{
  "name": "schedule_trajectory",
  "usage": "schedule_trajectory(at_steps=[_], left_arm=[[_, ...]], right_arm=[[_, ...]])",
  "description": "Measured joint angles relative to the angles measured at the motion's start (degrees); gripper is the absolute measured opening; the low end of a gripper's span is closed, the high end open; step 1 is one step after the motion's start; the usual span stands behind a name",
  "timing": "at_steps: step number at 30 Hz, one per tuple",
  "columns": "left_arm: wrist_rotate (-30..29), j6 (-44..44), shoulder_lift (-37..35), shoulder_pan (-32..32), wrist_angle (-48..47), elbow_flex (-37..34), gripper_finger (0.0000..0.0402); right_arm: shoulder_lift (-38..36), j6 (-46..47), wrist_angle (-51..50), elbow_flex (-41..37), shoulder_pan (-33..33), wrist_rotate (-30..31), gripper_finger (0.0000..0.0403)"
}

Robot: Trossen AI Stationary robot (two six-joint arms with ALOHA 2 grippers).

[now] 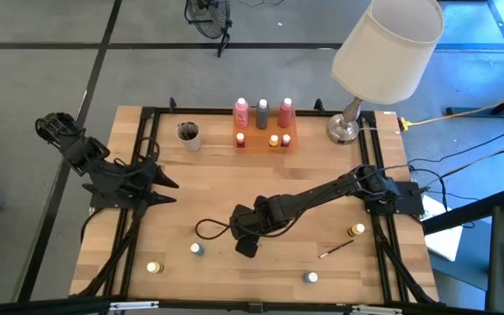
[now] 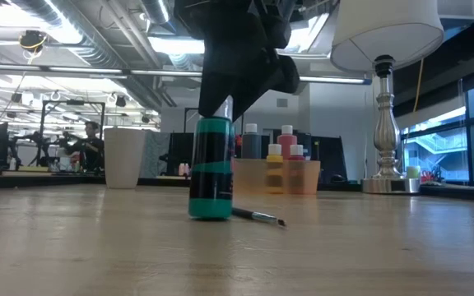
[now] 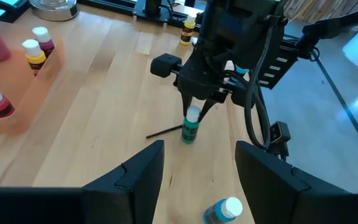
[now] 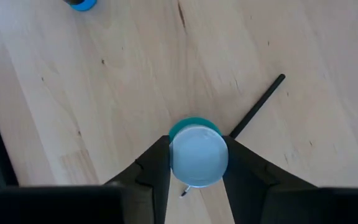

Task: Pick & Place Paint Supplies
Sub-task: Put the green paint bottle into the orange bin

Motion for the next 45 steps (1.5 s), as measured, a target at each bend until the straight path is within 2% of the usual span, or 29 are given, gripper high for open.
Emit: schedule_trajectory(at_steps=[13,23,26,31,35,45], left_arm=[[-0.04,-0.31,-0.26,0.00,-0.03,0.00,0.0194],[-0.02,-0.05,-0.26,-0.02,-0.05,0.00,0.0194],[0.03,0.02,-0.26,0.00,-0.05,0.00,0.0194],[0.28,0.56,-0.26,0.00,-0.05,0.00,0.0194],[-0.46,1.62,-0.20,0.00,-0.08,0.00,0.0194],[-6.39,3.56,-0.24,0.00,-0.16,0.00,0.0194]], right_arm=[[0.00,2.09,0.08,0.83,0.08,-1.65,0.0119],[0.00,1.25,-4.91,9.39,0.08,0.27,0.0119],[0.01,1.23,-10.37,15.08,0.08,2.87,0.0119],[0.00,0.83,-20.14,26.56,-0.17,10.71,0.0119],[-3.91,0.99,-19.70,25.18,-2.21,14.81,0.0119],[-4.87,0.40,-29.61,26.79,-11.84,19.23,0.0119]])
